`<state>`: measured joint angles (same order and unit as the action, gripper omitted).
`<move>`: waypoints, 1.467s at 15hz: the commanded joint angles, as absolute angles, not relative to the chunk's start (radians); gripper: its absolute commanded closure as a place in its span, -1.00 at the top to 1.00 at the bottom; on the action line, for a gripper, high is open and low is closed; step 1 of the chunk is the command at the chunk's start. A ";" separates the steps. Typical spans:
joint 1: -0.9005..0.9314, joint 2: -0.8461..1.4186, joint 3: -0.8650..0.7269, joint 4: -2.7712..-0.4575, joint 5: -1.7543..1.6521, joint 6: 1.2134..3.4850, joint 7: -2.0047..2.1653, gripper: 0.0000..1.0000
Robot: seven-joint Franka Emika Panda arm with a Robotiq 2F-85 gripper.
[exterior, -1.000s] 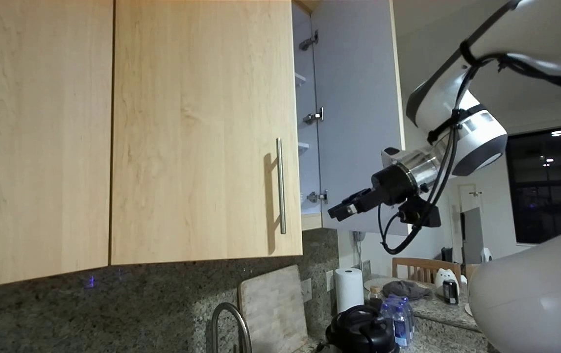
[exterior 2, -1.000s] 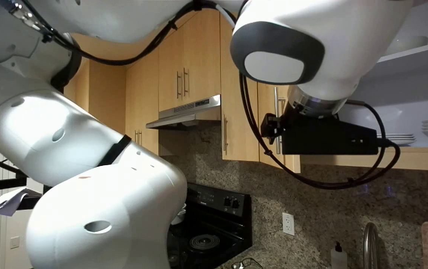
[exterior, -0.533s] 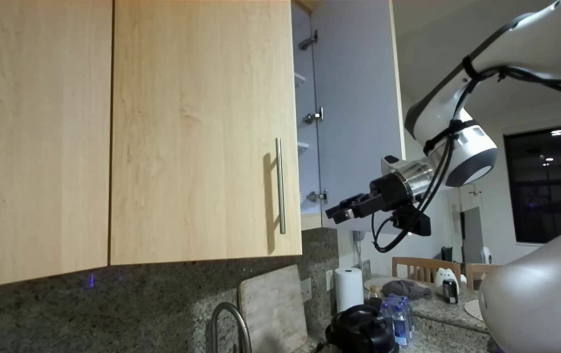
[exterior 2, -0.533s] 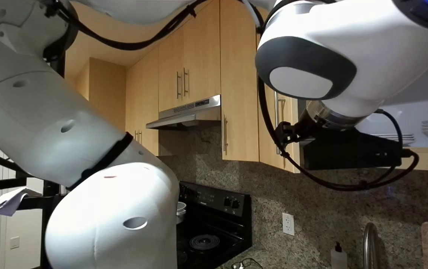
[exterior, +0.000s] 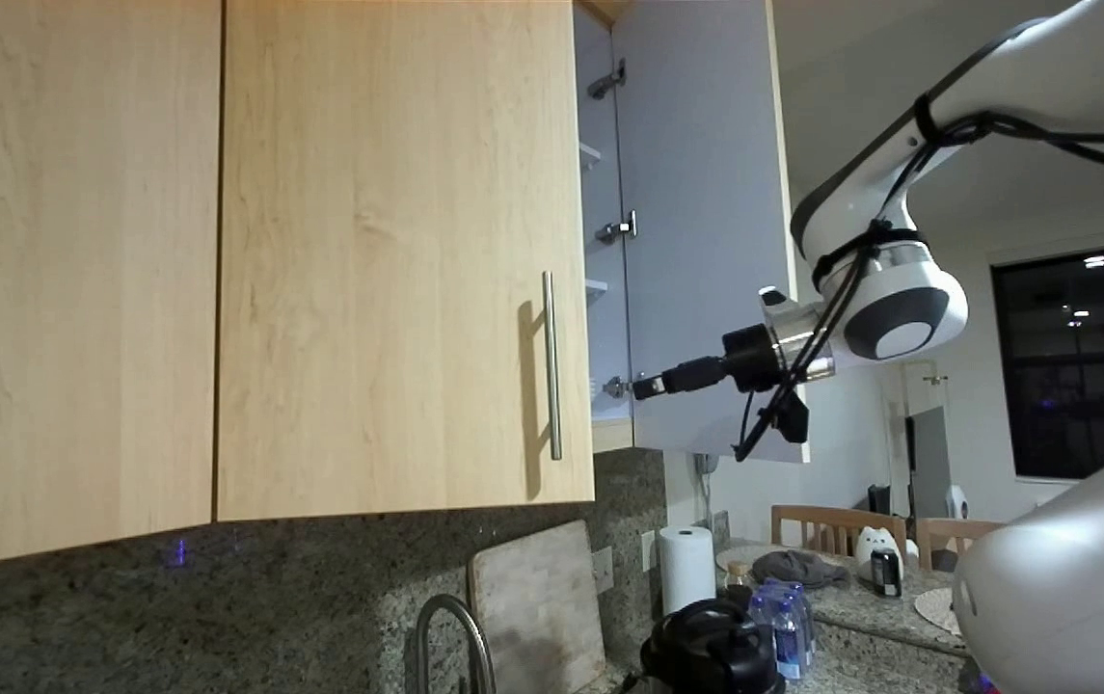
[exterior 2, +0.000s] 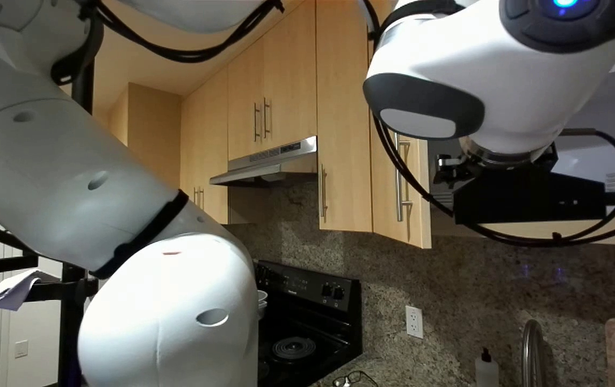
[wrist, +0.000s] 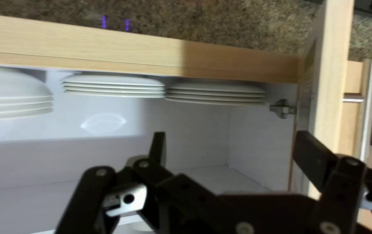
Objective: Open the left door of the first upper cabinet from the right
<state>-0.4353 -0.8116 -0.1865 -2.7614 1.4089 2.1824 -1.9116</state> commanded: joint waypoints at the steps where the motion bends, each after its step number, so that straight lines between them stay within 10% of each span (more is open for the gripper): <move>1: -0.388 -0.787 -0.087 -2.707 1.508 2.358 -1.871 1.00; 22: -0.172 -0.685 -0.117 -2.604 1.420 2.186 -1.997 1.00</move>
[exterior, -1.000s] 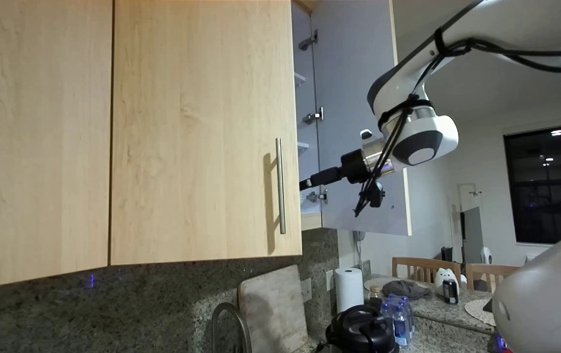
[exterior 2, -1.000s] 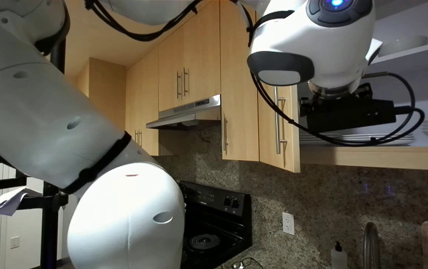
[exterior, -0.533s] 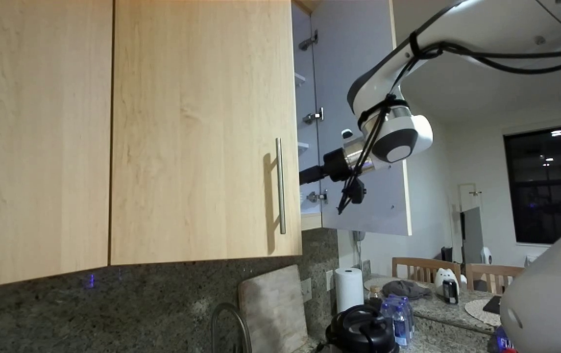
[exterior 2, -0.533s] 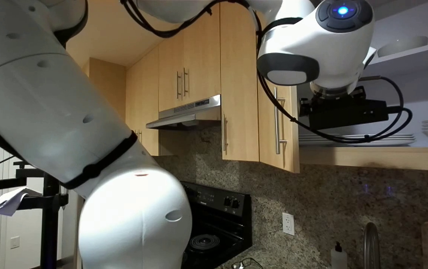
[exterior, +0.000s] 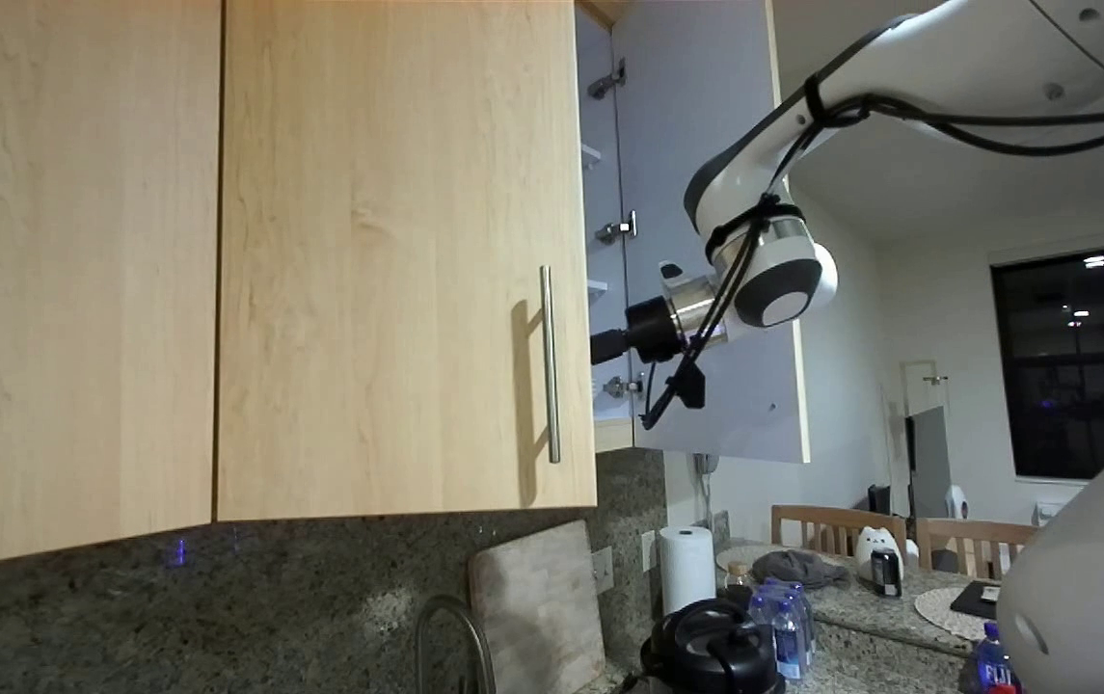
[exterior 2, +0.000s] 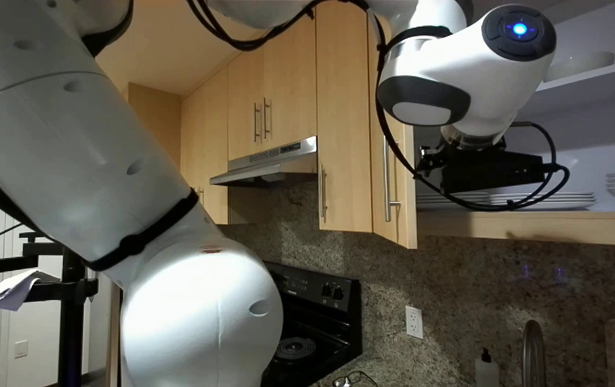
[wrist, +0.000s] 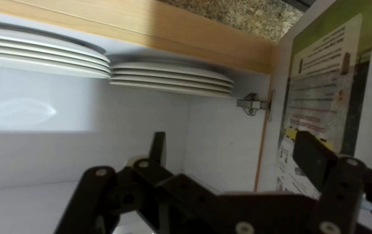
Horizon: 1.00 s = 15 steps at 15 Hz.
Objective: Open the left door of the first upper cabinet from the right
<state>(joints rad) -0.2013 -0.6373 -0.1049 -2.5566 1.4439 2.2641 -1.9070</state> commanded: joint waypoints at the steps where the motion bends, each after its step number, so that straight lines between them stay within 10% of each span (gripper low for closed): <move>1: -0.170 -0.695 -0.109 -2.615 1.415 2.164 -2.020 1.00; 15: -0.017 -0.964 0.203 -2.783 1.435 2.242 -2.113 1.00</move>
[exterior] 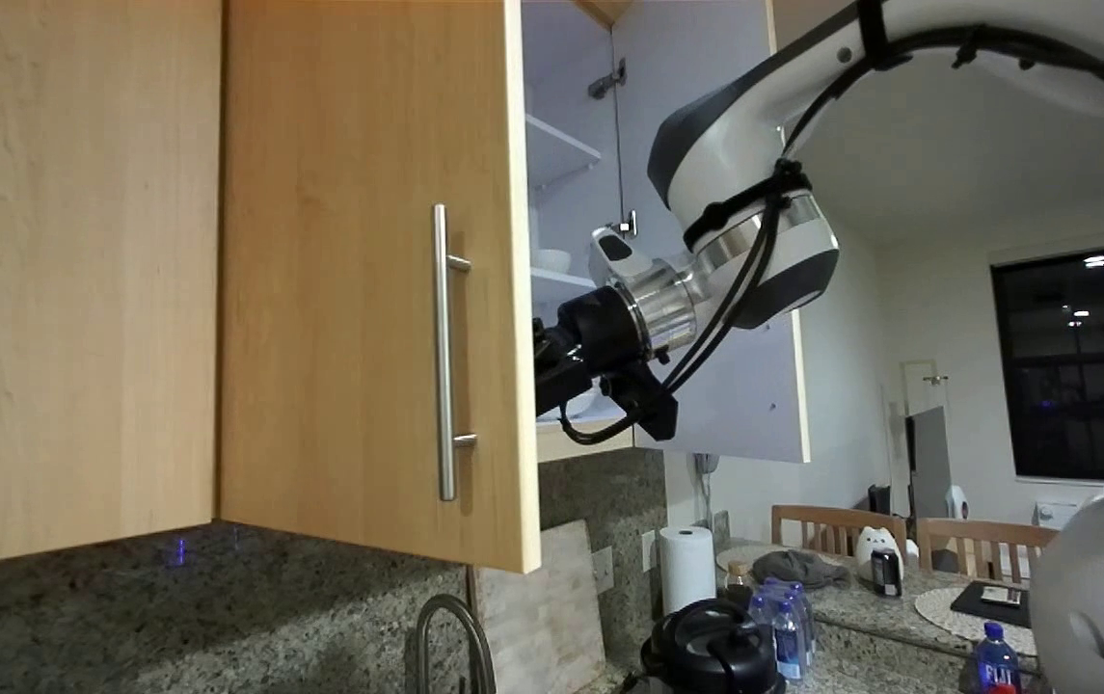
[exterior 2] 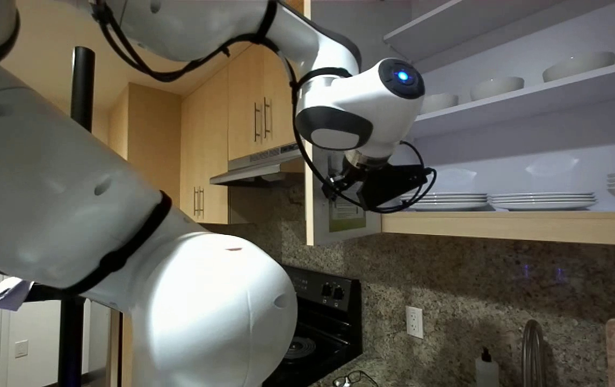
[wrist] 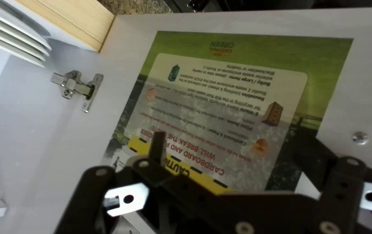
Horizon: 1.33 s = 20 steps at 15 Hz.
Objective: Open the left door of the first upper cabinet from the right
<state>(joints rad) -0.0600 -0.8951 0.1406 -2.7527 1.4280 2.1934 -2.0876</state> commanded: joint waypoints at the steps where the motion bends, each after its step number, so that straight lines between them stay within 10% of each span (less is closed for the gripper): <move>1: -0.001 -0.973 0.227 -2.778 1.430 2.254 -2.113 1.00; 20: 0.033 -0.944 0.216 -2.725 1.281 2.343 -1.993 1.00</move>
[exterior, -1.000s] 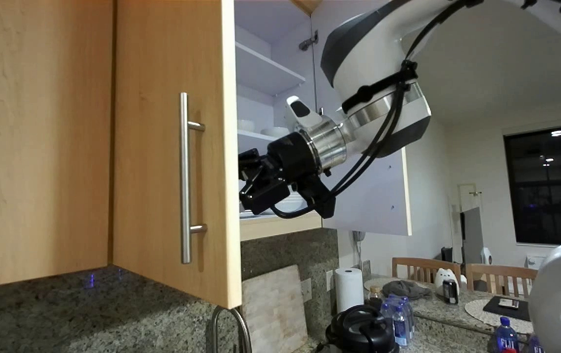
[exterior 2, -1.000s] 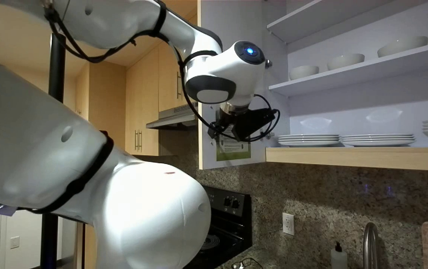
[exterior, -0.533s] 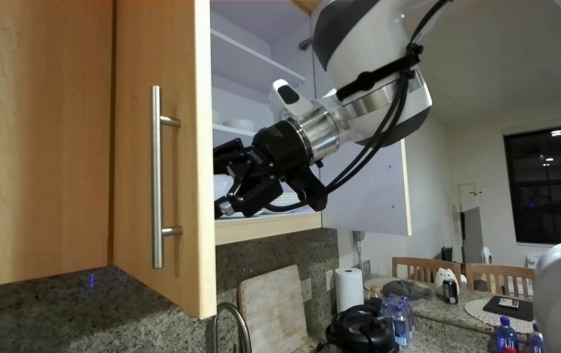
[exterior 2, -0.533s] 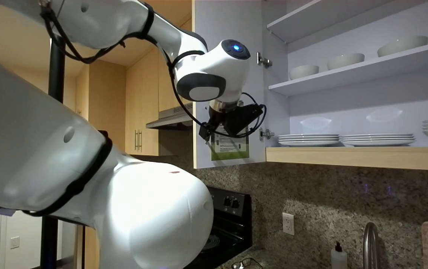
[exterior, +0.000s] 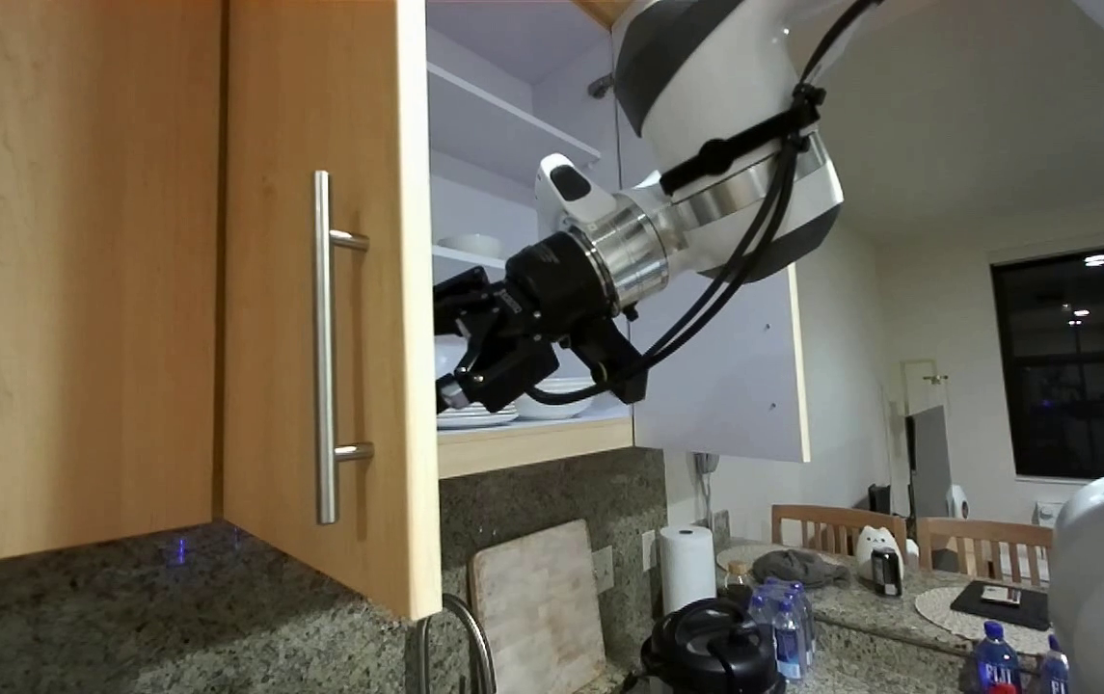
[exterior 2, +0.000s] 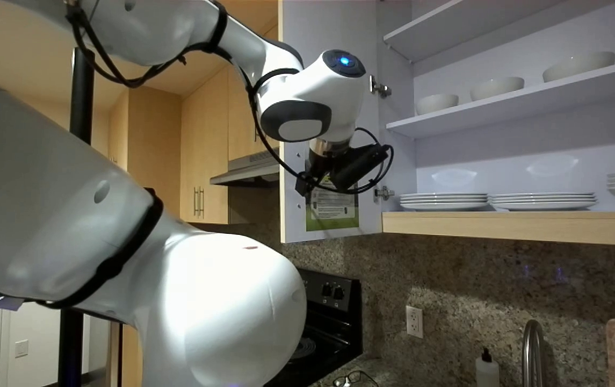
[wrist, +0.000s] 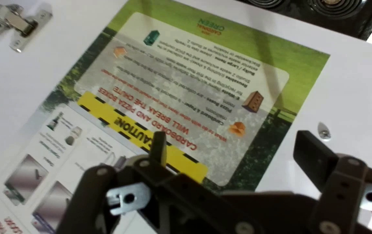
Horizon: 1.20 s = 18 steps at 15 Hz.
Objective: Open the left door of the first upper cabinet from the right
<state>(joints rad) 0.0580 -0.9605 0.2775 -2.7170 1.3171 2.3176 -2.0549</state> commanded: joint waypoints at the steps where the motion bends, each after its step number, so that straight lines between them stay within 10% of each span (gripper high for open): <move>1: 0.015 -0.945 0.186 -2.735 1.275 2.345 -1.961 1.00; 18: -0.416 -0.926 0.183 -2.524 0.458 2.020 -1.000 1.00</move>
<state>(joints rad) -0.3271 -0.9425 0.1362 -2.6465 0.5714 2.1715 -1.1555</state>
